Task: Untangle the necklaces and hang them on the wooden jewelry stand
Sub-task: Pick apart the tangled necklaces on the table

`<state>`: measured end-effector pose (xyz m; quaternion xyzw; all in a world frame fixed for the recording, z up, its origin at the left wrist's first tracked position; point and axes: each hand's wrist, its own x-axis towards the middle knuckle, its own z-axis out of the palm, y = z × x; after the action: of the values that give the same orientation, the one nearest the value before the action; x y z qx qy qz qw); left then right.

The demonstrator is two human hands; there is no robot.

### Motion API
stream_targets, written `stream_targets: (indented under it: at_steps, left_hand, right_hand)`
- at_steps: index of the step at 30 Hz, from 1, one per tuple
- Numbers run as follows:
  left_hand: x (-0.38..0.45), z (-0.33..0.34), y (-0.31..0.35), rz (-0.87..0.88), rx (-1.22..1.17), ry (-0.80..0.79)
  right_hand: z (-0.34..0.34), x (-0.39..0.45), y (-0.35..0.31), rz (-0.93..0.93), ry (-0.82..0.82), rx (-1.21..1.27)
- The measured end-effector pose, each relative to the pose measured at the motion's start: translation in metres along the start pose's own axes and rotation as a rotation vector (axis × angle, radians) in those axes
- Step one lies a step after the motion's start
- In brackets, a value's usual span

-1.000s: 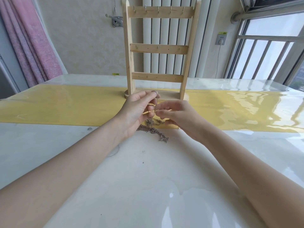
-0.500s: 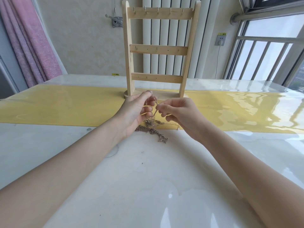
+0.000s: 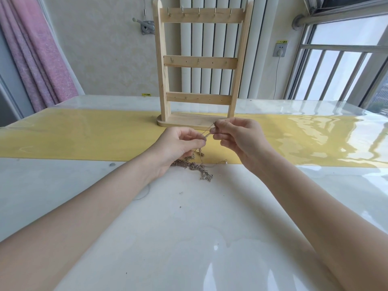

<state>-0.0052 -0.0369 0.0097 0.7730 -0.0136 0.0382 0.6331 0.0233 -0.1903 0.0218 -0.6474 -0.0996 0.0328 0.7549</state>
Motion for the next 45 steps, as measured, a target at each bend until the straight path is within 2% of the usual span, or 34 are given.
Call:
stream_targets:
  at_steps: [3, 6, 10, 13, 15, 17, 19, 21, 23, 26, 30, 32, 35, 39, 41, 45]
  left_hand:
    - [0.002, -0.002, -0.002, 0.010, 0.039, 0.015]
    - [0.002, -0.002, -0.003, -0.009, 0.026, 0.002]
    - [0.003, -0.006, -0.002, -0.020, -0.056, 0.025]
    - [0.005, -0.008, -0.003, -0.025, -0.040, 0.059]
    - [0.005, -0.006, -0.003, -0.022, -0.086, 0.061]
    - [0.005, -0.005, -0.002, -0.006, -0.128, 0.077]
    - [0.005, -0.005, -0.002, 0.011, -0.141, 0.096]
    - [0.005, -0.005, -0.003, 0.033, -0.116, 0.104]
    - [0.005, -0.004, -0.003, 0.063, -0.048, 0.103]
    - [0.005, -0.004, -0.002, 0.096, -0.026, 0.102]
    - [0.005, -0.008, 0.001, 0.126, -0.033, 0.128]
    - [0.005, -0.009, 0.002, 0.157, -0.021, 0.157]
    - [0.005, -0.010, 0.003, 0.201, 0.005, 0.188]
    - [0.007, -0.010, 0.000, 0.229, 0.105, 0.219]
    - [0.007, -0.010, -0.002, 0.238, 0.136, 0.229]
    - [0.006, -0.011, -0.001, 0.267, 0.192, 0.261]
  right_hand:
    - [-0.002, 0.002, 0.002, -0.020, 0.045, -0.025]
    - [-0.005, 0.005, 0.005, -0.094, 0.101, -0.185]
    - [-0.008, 0.010, 0.014, -0.309, 0.156, -0.709]
    - [-0.005, 0.012, 0.024, -0.413, 0.120, -1.134]
    - [-0.003, 0.011, 0.026, -0.411, 0.121, -1.188]
    - [-0.002, 0.009, 0.024, -0.361, 0.144, -1.009]
    - [0.000, 0.005, 0.017, -0.212, 0.145, -0.607]
    - [0.001, 0.004, 0.010, 0.003, 0.080, -0.144]
    - [0.000, 0.003, 0.004, 0.175, -0.005, 0.205]
    - [-0.002, 0.003, 0.000, 0.284, -0.093, 0.378]
    - [-0.003, 0.004, 0.001, 0.261, -0.132, 0.354]
    - [-0.005, 0.005, 0.002, 0.218, -0.130, 0.263]
    - [-0.006, 0.005, 0.005, 0.086, -0.059, -0.042]
    - [-0.006, 0.006, 0.007, -0.335, 0.141, -0.694]
    - [-0.006, 0.005, 0.009, -0.483, 0.165, -0.954]
    - [-0.007, 0.004, 0.012, -0.441, 0.103, -1.375]
